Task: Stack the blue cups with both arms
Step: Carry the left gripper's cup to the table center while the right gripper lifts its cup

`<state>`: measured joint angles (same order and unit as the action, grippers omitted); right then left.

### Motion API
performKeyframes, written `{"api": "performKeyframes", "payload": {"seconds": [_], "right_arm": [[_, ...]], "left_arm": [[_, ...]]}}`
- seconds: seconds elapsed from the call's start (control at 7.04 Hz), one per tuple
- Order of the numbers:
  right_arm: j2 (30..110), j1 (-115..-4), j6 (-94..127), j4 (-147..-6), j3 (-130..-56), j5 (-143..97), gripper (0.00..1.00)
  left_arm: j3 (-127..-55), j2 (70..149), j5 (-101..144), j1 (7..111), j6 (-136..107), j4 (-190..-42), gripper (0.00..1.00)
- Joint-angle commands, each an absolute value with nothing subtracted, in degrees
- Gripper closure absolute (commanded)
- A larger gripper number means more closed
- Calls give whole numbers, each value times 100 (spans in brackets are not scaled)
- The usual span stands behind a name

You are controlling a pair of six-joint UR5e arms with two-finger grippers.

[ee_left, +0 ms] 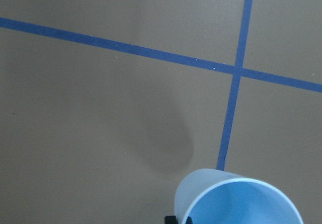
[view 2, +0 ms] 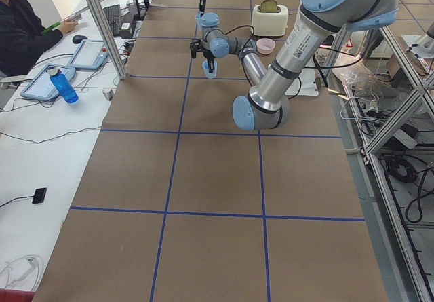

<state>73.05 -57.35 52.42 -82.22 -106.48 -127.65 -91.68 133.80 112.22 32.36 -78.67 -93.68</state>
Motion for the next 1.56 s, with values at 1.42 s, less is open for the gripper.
{"api": "performKeyframes", "payload": {"seconds": [1.42], "right_arm": [[7207,-5889,5063,-8244,-10573,-12814,100]], "left_arm": [[-8982,13351,10907,2927,-8077,-9782,72]]}}
